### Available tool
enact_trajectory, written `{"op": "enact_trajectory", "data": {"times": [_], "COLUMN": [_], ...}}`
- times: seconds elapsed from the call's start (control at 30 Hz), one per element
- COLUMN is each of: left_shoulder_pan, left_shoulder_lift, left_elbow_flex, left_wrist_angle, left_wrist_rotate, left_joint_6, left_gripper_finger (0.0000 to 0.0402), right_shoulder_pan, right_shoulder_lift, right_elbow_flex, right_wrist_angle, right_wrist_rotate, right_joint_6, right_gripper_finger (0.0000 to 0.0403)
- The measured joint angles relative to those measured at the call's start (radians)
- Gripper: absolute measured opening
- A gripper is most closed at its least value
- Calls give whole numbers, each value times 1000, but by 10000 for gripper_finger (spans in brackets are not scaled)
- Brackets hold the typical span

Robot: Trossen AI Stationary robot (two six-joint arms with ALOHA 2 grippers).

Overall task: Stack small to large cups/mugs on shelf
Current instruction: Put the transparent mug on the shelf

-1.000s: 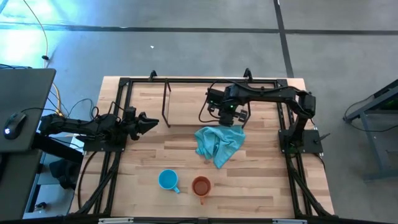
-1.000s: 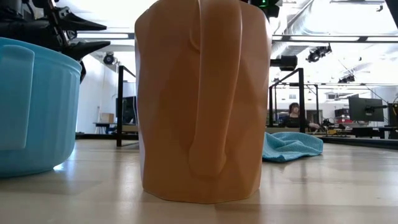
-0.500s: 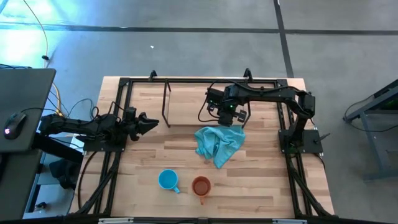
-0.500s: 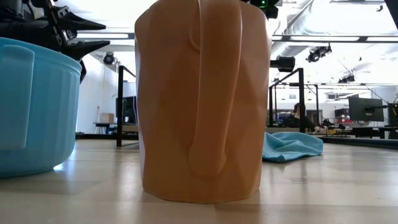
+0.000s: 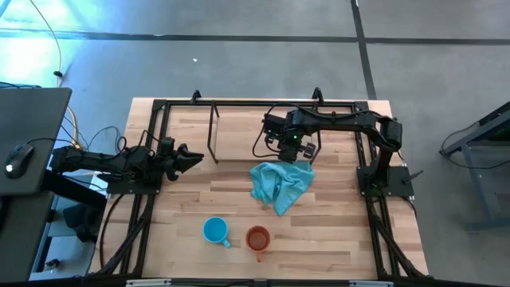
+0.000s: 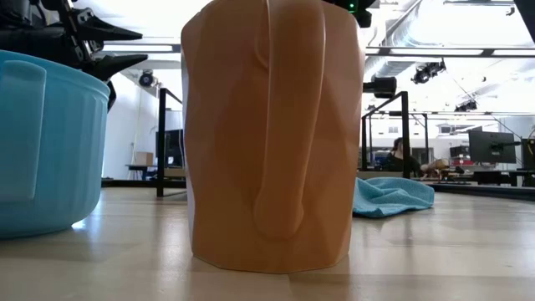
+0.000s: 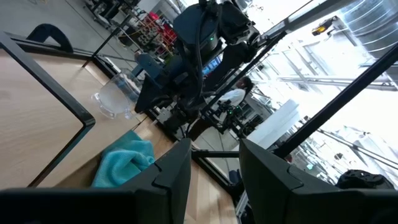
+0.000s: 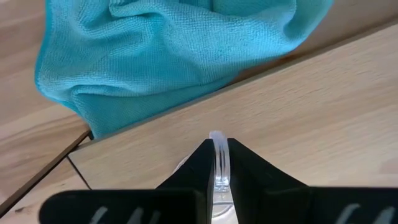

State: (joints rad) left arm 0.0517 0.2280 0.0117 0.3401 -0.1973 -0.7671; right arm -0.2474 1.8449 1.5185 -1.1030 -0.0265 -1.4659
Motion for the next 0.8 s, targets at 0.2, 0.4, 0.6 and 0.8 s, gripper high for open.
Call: {"op": "enact_trajectory", "data": {"times": [0.2, 0.4, 0.6, 0.8], "left_shoulder_pan": [0, 0, 0, 0], "left_shoulder_lift": [0, 0, 0, 0], "left_elbow_flex": [0, 0, 0, 0], "left_wrist_angle": [0, -1, -2, -2], "left_wrist_rotate": [3, 3, 2, 2], "left_joint_6": [2, 8, 12, 11], "left_gripper_finger": [124, 124, 124, 124], "right_shoulder_pan": [0, 0, 0, -1], "right_shoulder_lift": [1, 1, 2, 4], "right_elbow_flex": [0, 0, -1, -3], "right_wrist_angle": [5, 8, 8, 3], "right_wrist_rotate": [-2, -6, -10, -10], "right_joint_6": [36, 53, 55, 68], "right_gripper_finger": [28, 28, 28, 31]}}
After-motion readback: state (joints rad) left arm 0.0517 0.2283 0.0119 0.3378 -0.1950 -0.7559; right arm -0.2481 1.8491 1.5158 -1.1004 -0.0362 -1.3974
